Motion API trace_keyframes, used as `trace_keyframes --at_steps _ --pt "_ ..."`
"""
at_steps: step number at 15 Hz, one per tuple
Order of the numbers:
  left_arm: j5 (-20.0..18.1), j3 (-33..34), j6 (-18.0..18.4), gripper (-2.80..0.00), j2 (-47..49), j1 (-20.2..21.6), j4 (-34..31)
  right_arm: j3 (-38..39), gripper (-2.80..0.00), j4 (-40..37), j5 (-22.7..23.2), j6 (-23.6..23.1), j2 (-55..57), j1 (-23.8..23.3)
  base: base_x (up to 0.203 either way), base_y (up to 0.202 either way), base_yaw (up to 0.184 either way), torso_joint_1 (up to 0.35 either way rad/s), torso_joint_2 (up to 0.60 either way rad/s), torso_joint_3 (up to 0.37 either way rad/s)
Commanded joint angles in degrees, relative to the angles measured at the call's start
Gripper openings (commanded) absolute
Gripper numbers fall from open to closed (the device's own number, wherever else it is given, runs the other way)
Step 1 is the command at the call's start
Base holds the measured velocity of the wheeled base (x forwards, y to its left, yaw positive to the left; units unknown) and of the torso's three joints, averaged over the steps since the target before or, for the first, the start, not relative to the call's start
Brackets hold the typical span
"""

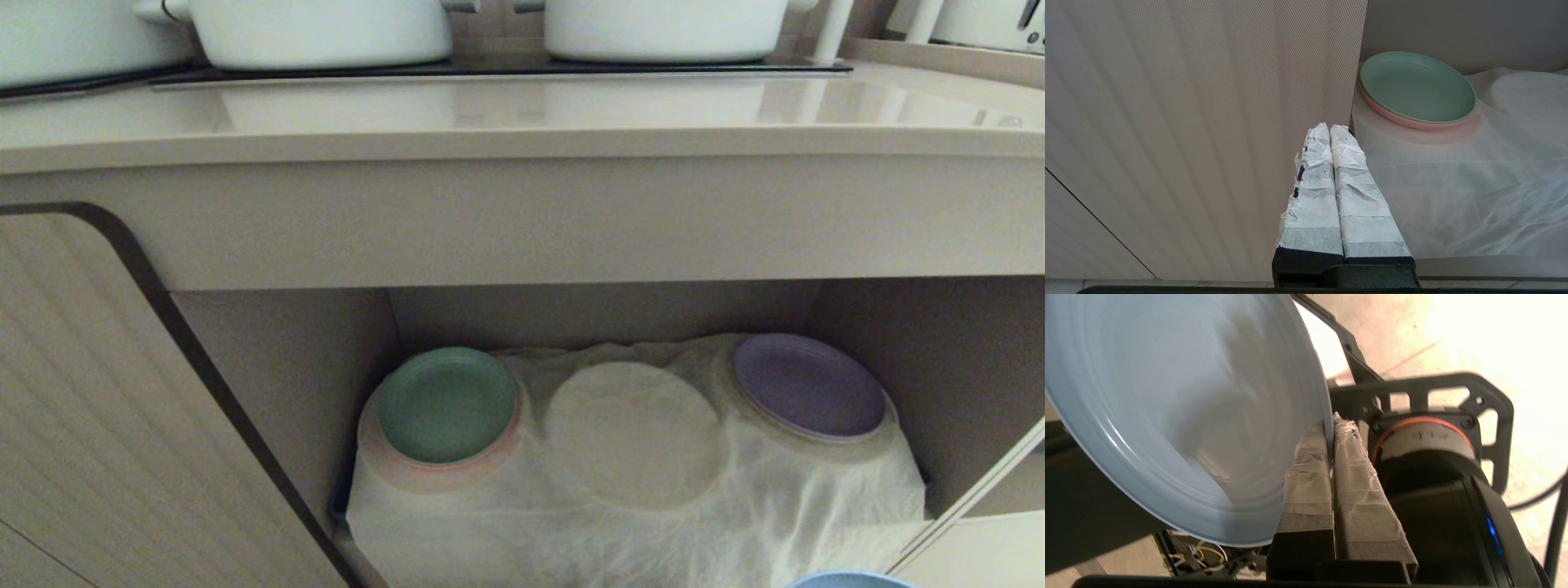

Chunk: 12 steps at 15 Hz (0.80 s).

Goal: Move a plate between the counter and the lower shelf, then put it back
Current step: Put the plate in the cupboard

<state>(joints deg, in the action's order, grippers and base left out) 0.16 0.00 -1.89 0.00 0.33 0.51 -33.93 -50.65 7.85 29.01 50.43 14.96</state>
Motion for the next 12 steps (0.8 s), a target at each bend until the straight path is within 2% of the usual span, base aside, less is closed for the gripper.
trace_keyframes --at_steps 1,7,12 --pt "0.0 0.0 0.0 -2.8 0.0 0.0 0.0 0.1 -2.8 2.5 0.1 0.3 1.7 0.1 0.0 0.0 0.0 0.0 0.0 0.0" --pt "0.0 -0.1 0.0 -2.8 0.0 0.0 0.0 -0.5 -2.8 11.7 0.2 0.3 11.3 0.0 0.0 0.0 0.0 0.0 0.0 0.0" --pt "0.0 0.0 0.0 -2.8 0.0 0.0 0.0 -0.7 -2.8 19.8 3.3 0.3 19.9 0.0 0.0 0.0 0.0 0.0 0.0 0.0"
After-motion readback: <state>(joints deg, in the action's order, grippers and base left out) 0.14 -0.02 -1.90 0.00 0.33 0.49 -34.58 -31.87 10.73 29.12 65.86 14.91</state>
